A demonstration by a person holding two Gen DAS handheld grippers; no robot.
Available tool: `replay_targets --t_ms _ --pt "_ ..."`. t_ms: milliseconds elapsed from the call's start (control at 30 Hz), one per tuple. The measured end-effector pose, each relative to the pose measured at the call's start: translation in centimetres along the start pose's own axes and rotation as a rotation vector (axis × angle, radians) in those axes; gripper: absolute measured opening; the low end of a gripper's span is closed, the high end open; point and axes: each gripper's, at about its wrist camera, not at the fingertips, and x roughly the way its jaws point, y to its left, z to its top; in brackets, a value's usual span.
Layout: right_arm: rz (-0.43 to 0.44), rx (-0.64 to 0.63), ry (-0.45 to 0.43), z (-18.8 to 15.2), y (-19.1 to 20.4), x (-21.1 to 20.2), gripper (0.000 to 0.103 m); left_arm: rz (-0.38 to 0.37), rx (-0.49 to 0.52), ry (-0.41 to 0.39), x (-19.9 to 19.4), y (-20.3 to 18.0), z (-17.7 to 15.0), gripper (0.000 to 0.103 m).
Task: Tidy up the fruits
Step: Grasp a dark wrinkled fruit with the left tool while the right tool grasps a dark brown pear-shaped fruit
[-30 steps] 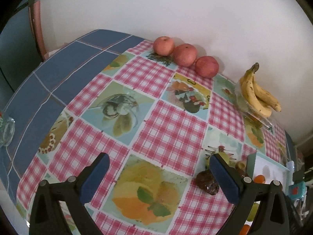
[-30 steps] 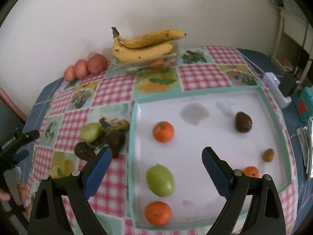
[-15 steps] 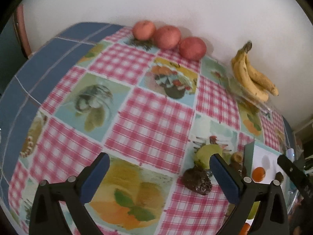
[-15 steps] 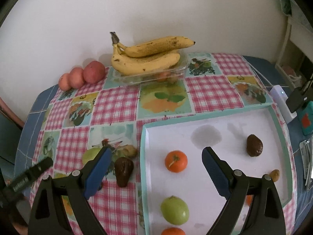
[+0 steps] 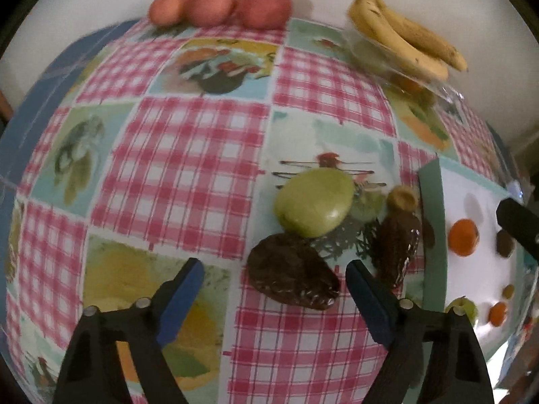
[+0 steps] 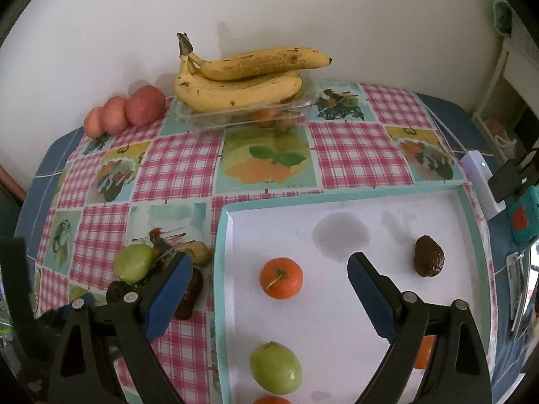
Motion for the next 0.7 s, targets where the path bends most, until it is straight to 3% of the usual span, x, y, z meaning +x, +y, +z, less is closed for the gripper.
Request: replay_targets --t_ms 167,367,567,700 --pt "-0.003 -0.003 0.005 -0.1 0.2 0.0 0.094 0.061 0.080 -0.004 0.3 -1.8 -0.4 0.080" --pt "-0.014 -0.008 0.006 -0.1 0.3 0.0 0.094 0.077 0.111 -0.017 -0.1 -2.1 -0.7 0.061" --pt "-0.012 -0.021 0.022 -0.4 0.8 0.5 0.094 0.061 0.127 -0.022 -0.2 -1.6 -0.7 0.060" --pt "0.005 -0.030 0.026 -0.6 1.3 0.7 0.094 0.086 0.083 -0.022 -0.1 0.1 0.0 0.060"
